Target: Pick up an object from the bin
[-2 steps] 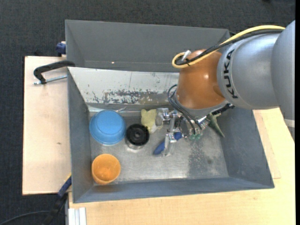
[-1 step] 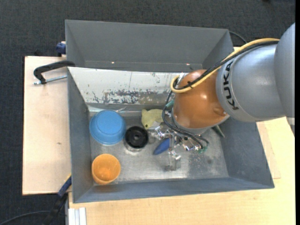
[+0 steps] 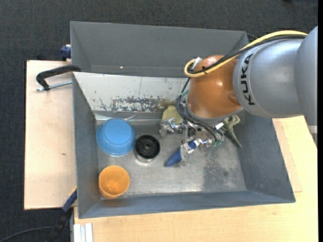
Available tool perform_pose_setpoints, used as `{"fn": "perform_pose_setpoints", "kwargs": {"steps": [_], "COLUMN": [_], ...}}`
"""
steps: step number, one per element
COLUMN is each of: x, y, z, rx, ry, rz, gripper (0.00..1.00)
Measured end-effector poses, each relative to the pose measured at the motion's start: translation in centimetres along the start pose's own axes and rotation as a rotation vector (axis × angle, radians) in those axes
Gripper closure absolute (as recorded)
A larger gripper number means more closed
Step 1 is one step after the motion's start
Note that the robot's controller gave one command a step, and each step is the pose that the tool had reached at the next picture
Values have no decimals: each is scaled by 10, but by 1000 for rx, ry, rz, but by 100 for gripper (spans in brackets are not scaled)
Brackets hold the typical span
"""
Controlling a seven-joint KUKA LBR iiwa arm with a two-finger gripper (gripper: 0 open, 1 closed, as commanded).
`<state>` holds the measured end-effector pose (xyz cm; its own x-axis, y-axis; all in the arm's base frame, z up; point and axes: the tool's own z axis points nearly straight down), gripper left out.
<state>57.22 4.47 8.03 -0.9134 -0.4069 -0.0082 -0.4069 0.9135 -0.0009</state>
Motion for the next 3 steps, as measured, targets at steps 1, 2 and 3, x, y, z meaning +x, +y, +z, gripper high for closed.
{"fn": "perform_pose_setpoints", "kwargs": {"steps": [1, 2, 3], "x": [1, 11, 13], "y": [0, 37, 40], "z": [0, -114, -188], "rx": [-2, 1, 2], "ry": [4, -5, -3], "rz": [1, -25, -372], "gripper": [100, 100, 100]}}
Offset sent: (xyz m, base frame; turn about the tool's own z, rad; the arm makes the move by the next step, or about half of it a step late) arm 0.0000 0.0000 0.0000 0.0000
